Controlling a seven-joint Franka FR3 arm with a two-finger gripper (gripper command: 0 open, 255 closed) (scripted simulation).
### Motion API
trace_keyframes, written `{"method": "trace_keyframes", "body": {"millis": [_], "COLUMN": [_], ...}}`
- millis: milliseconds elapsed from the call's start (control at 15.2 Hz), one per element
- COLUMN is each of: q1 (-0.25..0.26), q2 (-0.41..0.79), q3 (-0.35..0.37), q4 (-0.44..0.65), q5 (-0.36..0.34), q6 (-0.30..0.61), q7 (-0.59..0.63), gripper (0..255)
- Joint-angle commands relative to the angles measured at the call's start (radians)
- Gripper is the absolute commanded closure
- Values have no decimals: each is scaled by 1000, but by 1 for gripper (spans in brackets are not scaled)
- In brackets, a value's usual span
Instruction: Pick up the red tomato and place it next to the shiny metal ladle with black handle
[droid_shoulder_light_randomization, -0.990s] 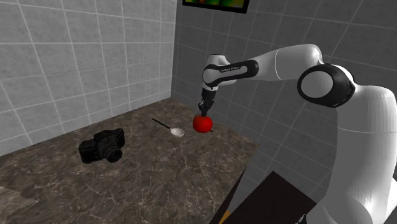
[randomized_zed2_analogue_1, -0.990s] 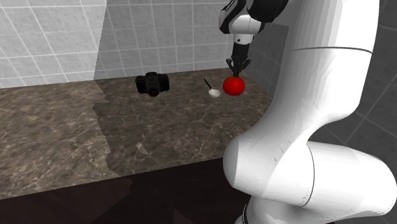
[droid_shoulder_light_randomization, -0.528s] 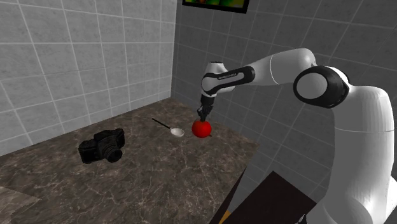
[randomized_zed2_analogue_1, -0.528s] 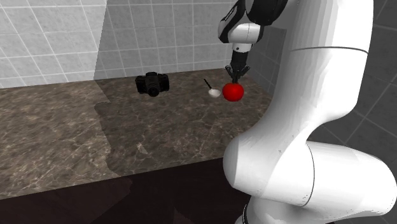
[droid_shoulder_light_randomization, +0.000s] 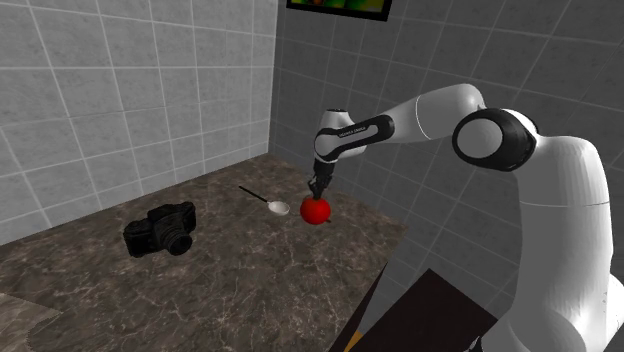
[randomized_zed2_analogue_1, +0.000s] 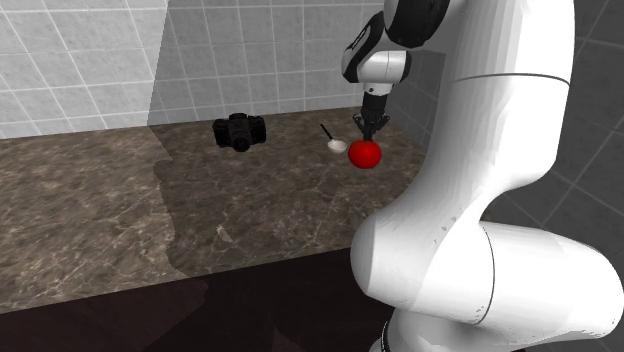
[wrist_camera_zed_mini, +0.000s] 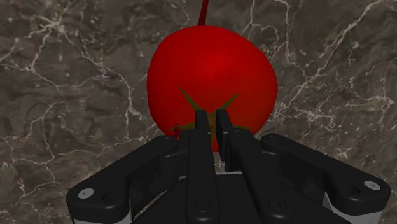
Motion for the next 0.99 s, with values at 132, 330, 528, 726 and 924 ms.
{"method": "trace_keyframes", "body": {"millis": [132,330,528,726,924], "q1": [0,0,0,0,-4], "q2": [6,6,6,6,-27], "q3": [-1,-1,-1,-1,3], "q4": [-1,-1,-1,-1,17], "q5": [-1,-1,-1,-1,5], "q6": [8,8,8,8,-43], "q7": [0,0,0,0,-4], "gripper": [255,255,0,0,0]}}
